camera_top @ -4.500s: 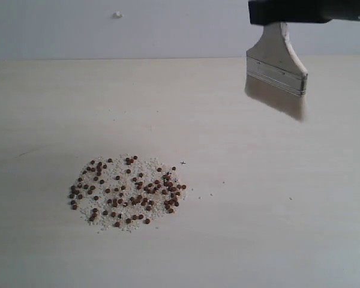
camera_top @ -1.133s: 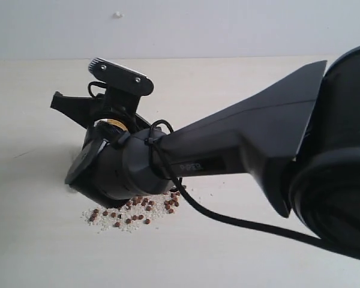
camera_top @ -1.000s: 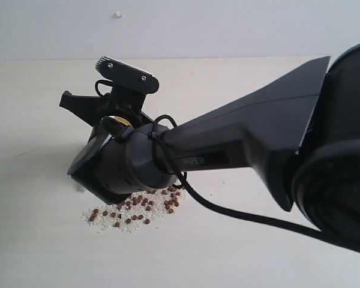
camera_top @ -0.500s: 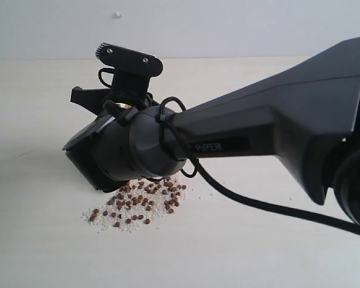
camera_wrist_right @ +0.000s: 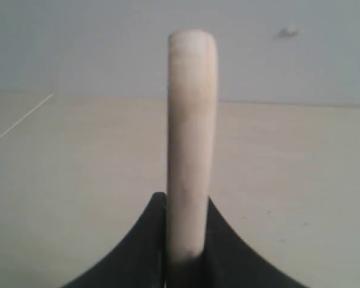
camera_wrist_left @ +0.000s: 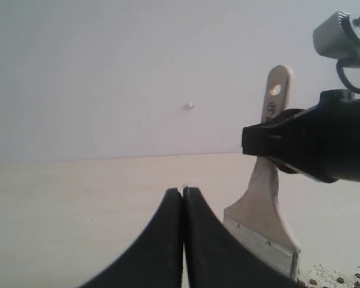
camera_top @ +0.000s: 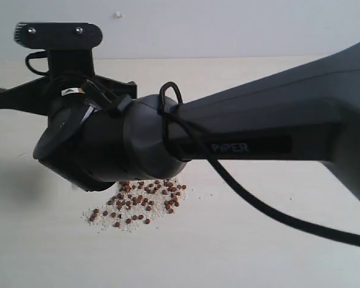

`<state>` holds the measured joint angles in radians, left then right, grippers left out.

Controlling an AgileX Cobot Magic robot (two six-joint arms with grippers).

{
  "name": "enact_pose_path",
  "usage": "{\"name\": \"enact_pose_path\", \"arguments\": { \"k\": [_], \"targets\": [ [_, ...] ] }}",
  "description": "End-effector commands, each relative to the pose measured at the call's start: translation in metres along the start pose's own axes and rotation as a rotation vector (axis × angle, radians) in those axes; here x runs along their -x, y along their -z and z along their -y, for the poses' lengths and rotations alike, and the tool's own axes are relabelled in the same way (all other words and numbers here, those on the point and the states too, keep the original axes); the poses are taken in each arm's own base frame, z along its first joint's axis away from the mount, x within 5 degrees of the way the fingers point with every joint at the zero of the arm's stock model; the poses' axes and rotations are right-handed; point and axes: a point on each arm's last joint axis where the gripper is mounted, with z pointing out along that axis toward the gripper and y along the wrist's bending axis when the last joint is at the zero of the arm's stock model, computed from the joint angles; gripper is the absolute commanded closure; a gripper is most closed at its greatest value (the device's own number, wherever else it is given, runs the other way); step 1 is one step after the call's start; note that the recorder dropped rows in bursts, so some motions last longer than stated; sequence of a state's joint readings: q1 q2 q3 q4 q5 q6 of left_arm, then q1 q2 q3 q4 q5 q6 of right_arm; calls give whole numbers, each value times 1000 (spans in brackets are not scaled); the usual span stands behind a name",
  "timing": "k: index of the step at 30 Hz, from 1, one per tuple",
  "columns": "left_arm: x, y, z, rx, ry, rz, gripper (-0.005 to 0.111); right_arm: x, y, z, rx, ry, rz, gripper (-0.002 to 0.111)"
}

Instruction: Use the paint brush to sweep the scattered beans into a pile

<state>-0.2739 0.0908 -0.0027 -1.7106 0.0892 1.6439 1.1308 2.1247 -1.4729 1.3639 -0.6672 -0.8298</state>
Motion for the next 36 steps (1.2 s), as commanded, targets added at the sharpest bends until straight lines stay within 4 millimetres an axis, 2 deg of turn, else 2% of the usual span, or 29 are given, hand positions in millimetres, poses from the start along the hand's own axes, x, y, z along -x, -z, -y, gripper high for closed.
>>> {"name": "enact_pose_path", "arguments": {
  "k": [1,5,13,20,30,36],
  "targets": [
    [-1,0,0,-6,2,0,107,-6,8,-17,157,28,-88,108],
    [-1,0,0,-6,2,0,107,-22,11,-7,121,5,-100,108],
    [-1,0,0,-6,2,0,107,-62,24,12,239,-77,-129,108],
    [-1,0,0,-6,2,0,107,-82,31,39,136,-110,-143,108],
    [-1,0,0,-6,2,0,107,-68,35,52,-10,2,-102,108],
    [-1,0,0,-6,2,0,107,-58,26,69,-60,-17,-98,108]
  ]
}}
